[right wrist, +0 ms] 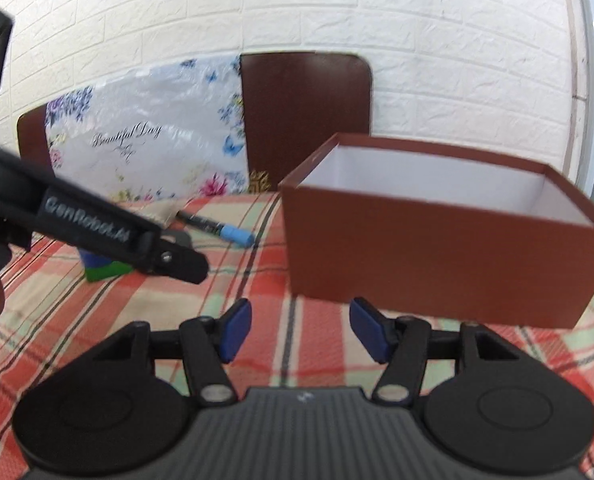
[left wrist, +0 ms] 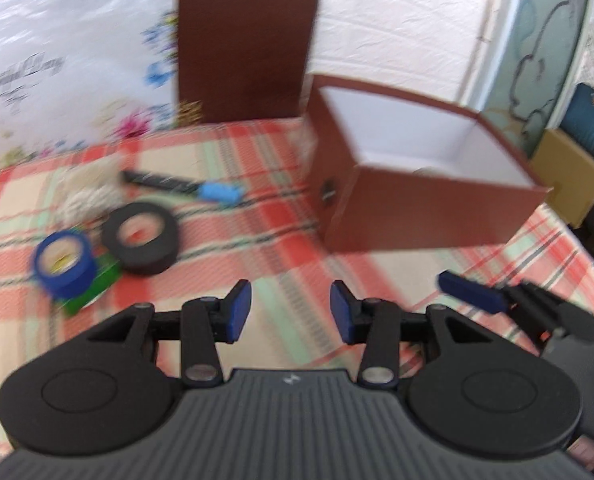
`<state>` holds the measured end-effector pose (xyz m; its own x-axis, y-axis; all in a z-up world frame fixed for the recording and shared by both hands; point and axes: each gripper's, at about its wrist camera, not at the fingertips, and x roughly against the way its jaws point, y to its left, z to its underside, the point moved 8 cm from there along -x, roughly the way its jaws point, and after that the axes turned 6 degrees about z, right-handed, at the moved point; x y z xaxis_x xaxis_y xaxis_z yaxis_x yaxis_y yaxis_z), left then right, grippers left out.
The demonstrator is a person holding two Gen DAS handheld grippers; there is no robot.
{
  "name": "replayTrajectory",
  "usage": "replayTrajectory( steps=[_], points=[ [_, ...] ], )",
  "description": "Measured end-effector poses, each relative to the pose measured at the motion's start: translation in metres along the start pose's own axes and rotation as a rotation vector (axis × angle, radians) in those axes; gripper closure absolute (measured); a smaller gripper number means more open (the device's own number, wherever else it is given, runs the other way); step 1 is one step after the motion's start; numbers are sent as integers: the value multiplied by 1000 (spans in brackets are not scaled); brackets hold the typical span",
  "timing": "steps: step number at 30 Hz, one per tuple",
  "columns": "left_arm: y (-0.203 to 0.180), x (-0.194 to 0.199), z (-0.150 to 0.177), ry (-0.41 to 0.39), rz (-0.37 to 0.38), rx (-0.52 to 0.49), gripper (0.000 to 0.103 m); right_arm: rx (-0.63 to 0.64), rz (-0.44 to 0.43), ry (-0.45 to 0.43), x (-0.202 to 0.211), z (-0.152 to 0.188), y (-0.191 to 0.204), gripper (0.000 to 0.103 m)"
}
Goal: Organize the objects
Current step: 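Grasp the blue tape roll with the right gripper and lift it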
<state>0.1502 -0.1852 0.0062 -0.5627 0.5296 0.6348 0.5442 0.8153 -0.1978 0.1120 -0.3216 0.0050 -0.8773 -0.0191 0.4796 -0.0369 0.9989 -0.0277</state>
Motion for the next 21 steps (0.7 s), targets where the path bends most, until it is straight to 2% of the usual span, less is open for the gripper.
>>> replayTrajectory(
  steps=[7,15,18,21],
  points=[
    [59,21,19,-11,-131,41,57,41,-71,46,-7,4,42,47],
    [118,38,39,-17,-232,83,57,83,-153,126,-23,14,92,47],
    [150,47,49,-24,-293,133,56,114,-177,135,-29,13,110,46],
    [188,52,64,-14,-354,230,56,143,-191,146,-41,11,128,46]
  ],
)
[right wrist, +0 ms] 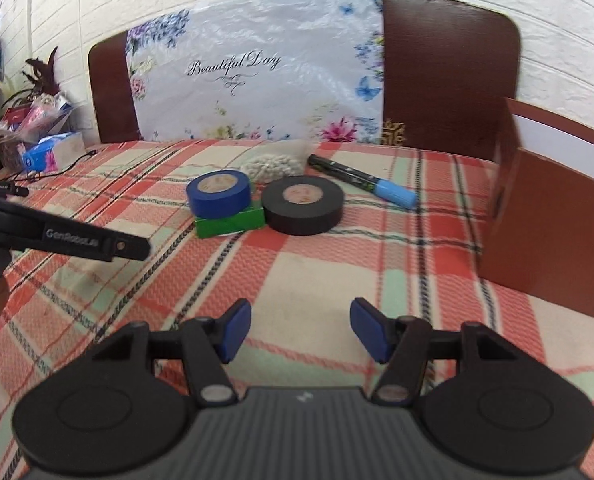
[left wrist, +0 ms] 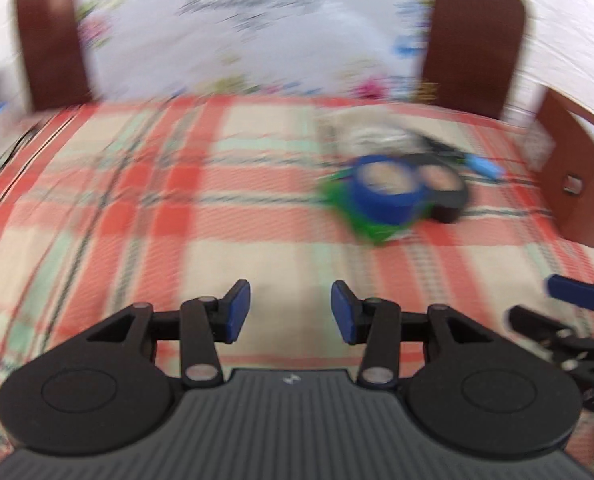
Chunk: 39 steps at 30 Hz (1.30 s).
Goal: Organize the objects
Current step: 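Grasp the blue tape roll with the right gripper and lift it, then grasp the blue tape with the left gripper while the right gripper releases it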
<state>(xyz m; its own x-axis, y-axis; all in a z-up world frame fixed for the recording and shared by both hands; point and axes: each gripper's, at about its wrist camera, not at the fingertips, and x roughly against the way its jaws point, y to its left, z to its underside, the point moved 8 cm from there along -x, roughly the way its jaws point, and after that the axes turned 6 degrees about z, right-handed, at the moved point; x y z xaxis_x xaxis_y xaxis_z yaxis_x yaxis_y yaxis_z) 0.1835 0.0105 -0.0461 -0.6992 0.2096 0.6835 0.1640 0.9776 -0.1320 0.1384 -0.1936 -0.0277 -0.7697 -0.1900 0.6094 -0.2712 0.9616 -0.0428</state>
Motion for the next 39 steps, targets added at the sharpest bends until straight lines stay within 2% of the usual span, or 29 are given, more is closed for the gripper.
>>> replayTrajectory(
  steps=[4,8,11,13,15,19,22,23,24,28,29,30,31,32,34,37,39],
  points=[
    [32,5,4,-87,12,58,56,60,-31,-29,-15,-20,24,46],
    [32,9,12,-169,28,20,54,117,-73,-87,-31,-49,51,42],
    [29,7,10,-172,21,-3,50,144,-84,-96,-53,-67,67,39],
    [28,7,10,-175,26,-9,48,136,-81,-67,-71,-73,72,44],
    [31,8,11,-178,33,-2,48,101,-87,-58,-77,-75,70,45],
    [32,7,11,-172,35,-2,48,78,-85,-39,-57,-56,57,46],
    [23,9,12,-139,30,-28,48,96,-69,3,-28,-17,39,46],
    [17,11,14,-121,52,-28,48,101,-54,19,-19,-2,32,52],
    [6,14,16,-98,95,-26,48,97,-44,22,-6,13,23,67],
    [-65,27,25,33,370,-40,49,101,52,10,41,46,-7,76],
    [-86,29,28,60,423,-58,49,97,69,10,46,51,-13,76],
    [-102,30,28,75,441,-76,49,88,71,8,50,53,-19,74],
    [-116,31,27,82,437,-90,49,77,71,4,52,54,-23,73],
    [-123,30,25,85,420,-94,48,65,70,-2,53,53,-26,68],
    [-125,26,20,83,365,-87,48,50,52,-14,55,49,-29,63],
    [-110,15,13,106,298,-13,49,91,25,-55,53,37,-24,53],
    [-95,6,9,138,262,66,54,131,6,-79,46,27,-13,48]
  ],
)
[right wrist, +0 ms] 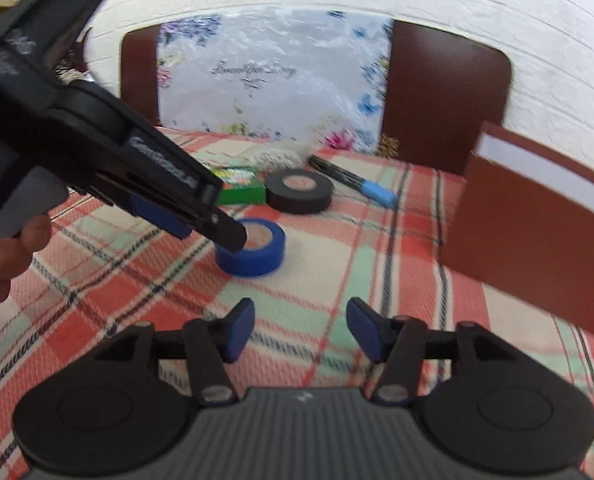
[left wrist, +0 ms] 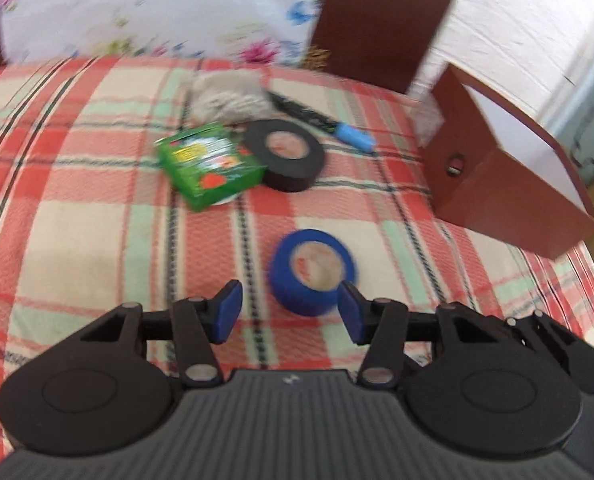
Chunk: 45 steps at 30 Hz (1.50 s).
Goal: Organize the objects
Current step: 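Grasp the blue tape with the left gripper while the right gripper releases it, then lower the blue tape into the brown box and open the left gripper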
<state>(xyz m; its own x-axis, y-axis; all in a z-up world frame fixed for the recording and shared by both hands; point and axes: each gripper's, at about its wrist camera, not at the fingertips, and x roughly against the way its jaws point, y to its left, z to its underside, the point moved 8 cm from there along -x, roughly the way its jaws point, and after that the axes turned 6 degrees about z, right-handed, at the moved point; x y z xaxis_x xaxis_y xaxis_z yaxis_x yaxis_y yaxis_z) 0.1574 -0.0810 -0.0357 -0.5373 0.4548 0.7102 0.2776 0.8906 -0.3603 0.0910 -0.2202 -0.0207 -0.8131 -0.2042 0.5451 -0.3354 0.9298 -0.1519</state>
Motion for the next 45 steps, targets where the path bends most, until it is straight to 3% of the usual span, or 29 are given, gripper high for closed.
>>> replayTrajectory(
  steps=[2,5,7,8,9,11,15,22,26,28,32,36,39,45],
  points=[
    [8,-4,-6,9,-2,49,57,16,-37,2,-14,-8,7,48],
    [3,-17,-7,54,15,30,56,27,-90,19,-43,-18,19,46],
    [-3,-23,-8,61,-20,-30,63,28,-130,51,-63,-23,27,42],
    [-4,-24,-8,57,-25,-41,75,23,-151,61,-69,-26,29,44],
    [-6,-25,-9,64,-16,-30,79,24,-160,65,-71,-27,32,44],
    [-13,-22,-10,79,-1,-16,79,42,-139,56,-66,-27,33,44],
    [-67,-21,-13,93,104,-67,79,54,-17,-15,-35,-20,4,44],
    [-247,-21,-57,-27,275,-377,79,15,369,-226,37,-36,-125,44],
    [-322,-47,-79,-54,323,-454,79,-62,489,-267,49,-47,-208,44],
    [-341,-71,-84,-48,318,-467,79,-102,498,-256,41,-46,-241,44],
    [-358,-113,-83,-29,290,-461,78,-164,500,-194,10,-34,-286,44],
    [-354,-133,-78,-11,224,-472,77,-201,506,-176,-8,-26,-298,40],
    [-344,-117,-77,-18,252,-446,77,-217,522,-195,1,-22,-292,39],
    [-313,-49,-68,-122,292,-452,74,-251,512,-250,47,-11,-252,37]
  ],
)
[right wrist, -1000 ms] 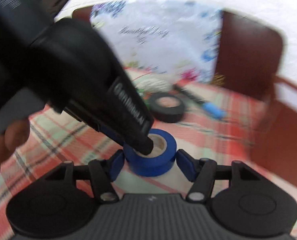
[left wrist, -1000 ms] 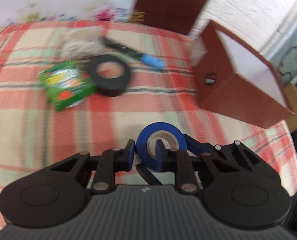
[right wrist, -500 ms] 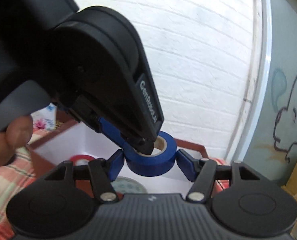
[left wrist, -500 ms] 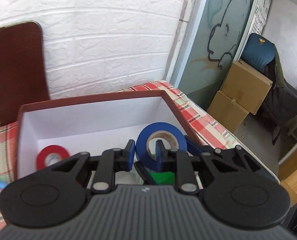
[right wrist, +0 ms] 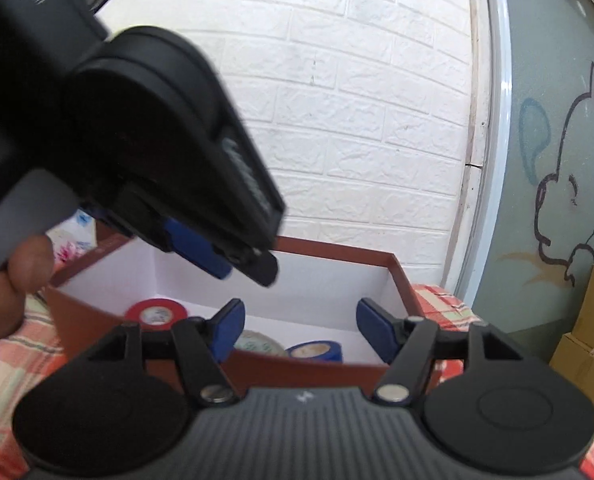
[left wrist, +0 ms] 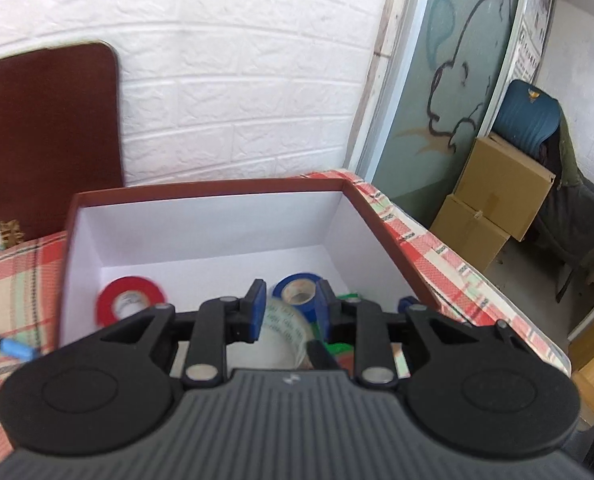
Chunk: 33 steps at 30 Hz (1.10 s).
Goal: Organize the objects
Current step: 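Grasp the green printed box with the right gripper and lift it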
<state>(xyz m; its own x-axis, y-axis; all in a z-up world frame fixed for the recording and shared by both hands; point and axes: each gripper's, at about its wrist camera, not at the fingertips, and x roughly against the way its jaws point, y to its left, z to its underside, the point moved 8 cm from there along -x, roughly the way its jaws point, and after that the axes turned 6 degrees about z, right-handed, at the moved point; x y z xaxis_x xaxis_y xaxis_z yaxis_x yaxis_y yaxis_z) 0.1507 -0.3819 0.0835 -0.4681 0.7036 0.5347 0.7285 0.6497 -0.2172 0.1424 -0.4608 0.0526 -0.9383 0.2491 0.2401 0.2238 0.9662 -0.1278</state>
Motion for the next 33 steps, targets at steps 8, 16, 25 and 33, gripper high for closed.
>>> replayTrajectory(
  steps=[8,16,25,33],
  points=[
    [66,65,86,74,-161,21,71,-127,-129,176,47,48,44,34],
    [166,107,154,155,-354,179,71,-118,-264,400,43,80,120,35],
    [245,165,189,114,-514,272,70,12,-345,434,47,82,196,34],
    [299,198,209,61,-627,312,57,95,-388,418,50,76,244,33]
  ],
)
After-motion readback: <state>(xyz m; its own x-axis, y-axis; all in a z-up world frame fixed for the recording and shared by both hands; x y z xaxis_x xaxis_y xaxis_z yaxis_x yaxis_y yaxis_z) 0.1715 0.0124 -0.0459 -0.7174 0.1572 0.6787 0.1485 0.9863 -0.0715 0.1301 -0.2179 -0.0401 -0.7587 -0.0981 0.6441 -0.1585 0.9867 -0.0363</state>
